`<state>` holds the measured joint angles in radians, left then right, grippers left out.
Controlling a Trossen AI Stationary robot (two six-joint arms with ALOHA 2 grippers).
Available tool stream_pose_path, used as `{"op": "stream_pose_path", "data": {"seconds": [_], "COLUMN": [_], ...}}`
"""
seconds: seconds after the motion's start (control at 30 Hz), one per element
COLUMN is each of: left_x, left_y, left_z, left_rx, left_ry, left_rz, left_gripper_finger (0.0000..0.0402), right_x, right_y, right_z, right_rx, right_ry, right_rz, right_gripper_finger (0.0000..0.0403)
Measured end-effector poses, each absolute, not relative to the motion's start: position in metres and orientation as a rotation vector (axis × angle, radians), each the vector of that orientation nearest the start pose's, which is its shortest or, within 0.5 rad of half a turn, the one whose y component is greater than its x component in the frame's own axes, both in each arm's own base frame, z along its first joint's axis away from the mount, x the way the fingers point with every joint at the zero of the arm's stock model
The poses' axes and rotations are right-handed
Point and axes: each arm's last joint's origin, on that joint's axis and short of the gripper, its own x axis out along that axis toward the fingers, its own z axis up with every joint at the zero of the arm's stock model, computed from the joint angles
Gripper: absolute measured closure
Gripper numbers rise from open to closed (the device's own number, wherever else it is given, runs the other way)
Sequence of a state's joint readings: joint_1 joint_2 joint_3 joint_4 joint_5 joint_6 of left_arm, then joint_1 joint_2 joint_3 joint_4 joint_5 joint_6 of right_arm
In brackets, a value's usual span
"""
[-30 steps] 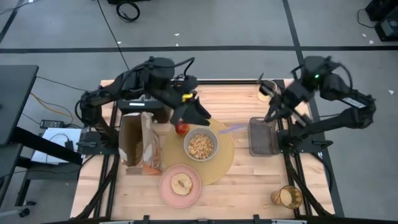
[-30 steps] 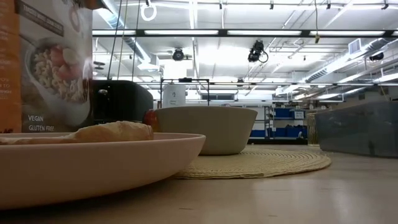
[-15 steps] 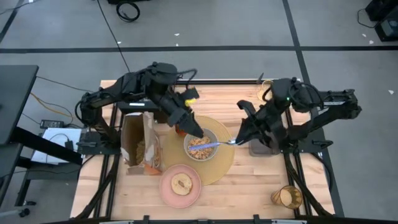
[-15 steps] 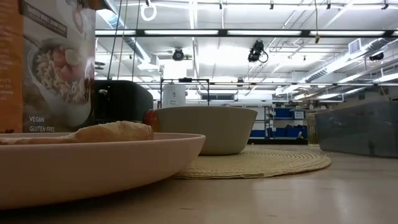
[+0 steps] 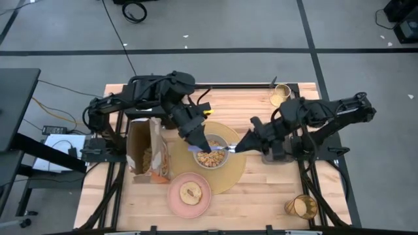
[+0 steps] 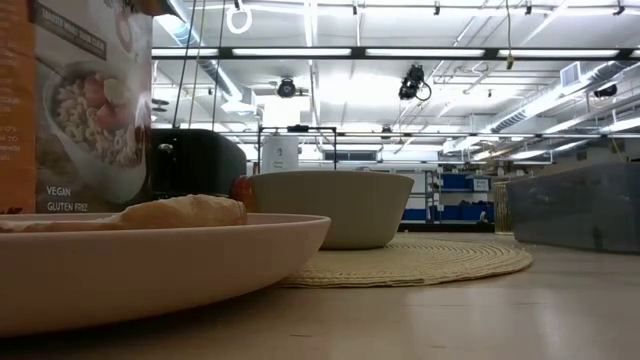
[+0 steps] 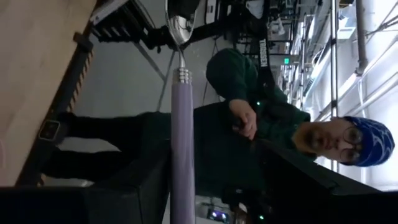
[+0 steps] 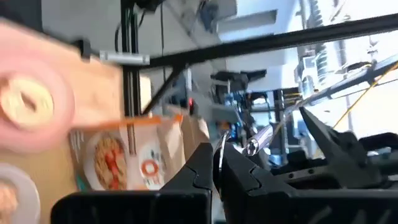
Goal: Arrange a breakfast setting
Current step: Put the purple spoon to the right of the gray bowl on the yellow placemat
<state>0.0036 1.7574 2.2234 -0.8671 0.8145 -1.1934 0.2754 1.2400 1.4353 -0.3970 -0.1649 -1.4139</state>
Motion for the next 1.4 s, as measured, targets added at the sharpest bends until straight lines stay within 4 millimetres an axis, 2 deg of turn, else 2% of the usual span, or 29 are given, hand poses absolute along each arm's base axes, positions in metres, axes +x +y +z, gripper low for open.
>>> {"op": "stream_pose_path", "data": {"seconds": [0.13,0.3,0.73,0.9,1.1,1.23,1.4], "left_x": [0.344,0.345,0.344,0.344,0.344,0.343,0.34], "left_y": [-0.021,-0.022,-0.021,-0.02,-0.02,-0.02,-0.014], "left_z": [0.49,0.489,0.488,0.487,0.486,0.484,0.478], "left_rx": [-1.304,-1.327,-1.312,-1.298,-1.258,-1.192,-1.082], "left_ry": [0.864,0.908,0.927,0.921,0.907,0.895,0.875], "left_rz": [-0.511,-0.547,-0.574,-0.582,-0.592,-0.596,-0.561], "left_gripper_finger": [0.0173,0.021,0.0371,0.0371,0.0371,0.0371,0.0371], "right_x": [0.247,0.246,0.245,0.245,0.243,0.243,0.241], "right_y": [0.08,0.081,0.082,0.082,0.087,0.09,0.094], "right_z": [0.438,0.438,0.439,0.439,0.439,0.438,0.436], "right_rx": [-1.534,-1.597,-1.589,-1.58,-1.574,-1.568,-1.412], "right_ry": [-0.109,-0.099,-0.148,-0.146,-0.131,-0.119,-0.068], "right_rz": [0.459,0.444,0.482,0.481,0.474,0.465,0.476], "right_gripper_finger": [0.0389,0.0389,0.0389,0.0378,0.0345,0.0305,0.0236]}}
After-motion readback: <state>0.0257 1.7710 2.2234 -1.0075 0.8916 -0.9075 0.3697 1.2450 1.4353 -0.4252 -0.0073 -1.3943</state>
